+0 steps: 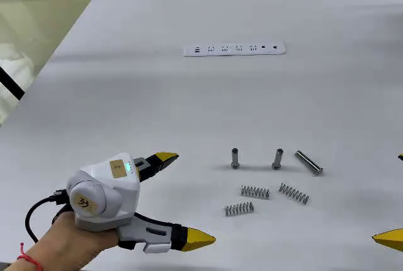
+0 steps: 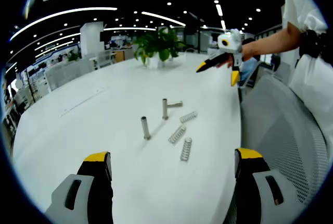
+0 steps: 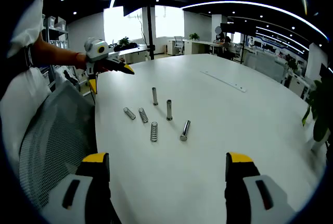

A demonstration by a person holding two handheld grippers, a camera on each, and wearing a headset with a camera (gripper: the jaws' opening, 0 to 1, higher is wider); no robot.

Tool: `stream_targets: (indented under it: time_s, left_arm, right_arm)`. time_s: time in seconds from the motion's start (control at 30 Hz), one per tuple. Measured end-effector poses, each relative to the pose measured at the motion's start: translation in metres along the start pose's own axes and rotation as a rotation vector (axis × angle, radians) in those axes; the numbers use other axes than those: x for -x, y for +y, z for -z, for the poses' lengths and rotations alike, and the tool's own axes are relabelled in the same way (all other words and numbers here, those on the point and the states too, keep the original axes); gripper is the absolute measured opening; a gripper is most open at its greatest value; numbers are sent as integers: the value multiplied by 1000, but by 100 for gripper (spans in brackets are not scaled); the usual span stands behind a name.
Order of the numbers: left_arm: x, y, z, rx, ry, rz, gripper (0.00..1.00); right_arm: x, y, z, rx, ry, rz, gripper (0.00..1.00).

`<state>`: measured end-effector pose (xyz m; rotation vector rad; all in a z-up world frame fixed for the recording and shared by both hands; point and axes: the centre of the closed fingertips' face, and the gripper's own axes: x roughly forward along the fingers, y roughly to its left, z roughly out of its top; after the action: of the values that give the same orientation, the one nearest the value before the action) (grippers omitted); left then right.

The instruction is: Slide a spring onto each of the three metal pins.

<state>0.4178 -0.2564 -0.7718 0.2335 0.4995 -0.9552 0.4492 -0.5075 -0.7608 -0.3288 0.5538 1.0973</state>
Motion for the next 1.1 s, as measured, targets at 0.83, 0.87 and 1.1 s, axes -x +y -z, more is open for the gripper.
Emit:
stream_targets:
  time_s: [0.83, 0.87, 1.1]
  left_arm:
    - [-4, -1, 0, -6, -1, 8, 100]
    - [-4, -1, 0, -6, -1, 8, 100]
    - [-4, -1, 0, -11, -2, 9, 100]
  right_arm:
    - [-3, 0, -1, 2, 7, -6, 93]
    - [-3, -1, -1, 0, 8, -7, 93]
    - [-5, -2, -5, 6, 14, -8, 93]
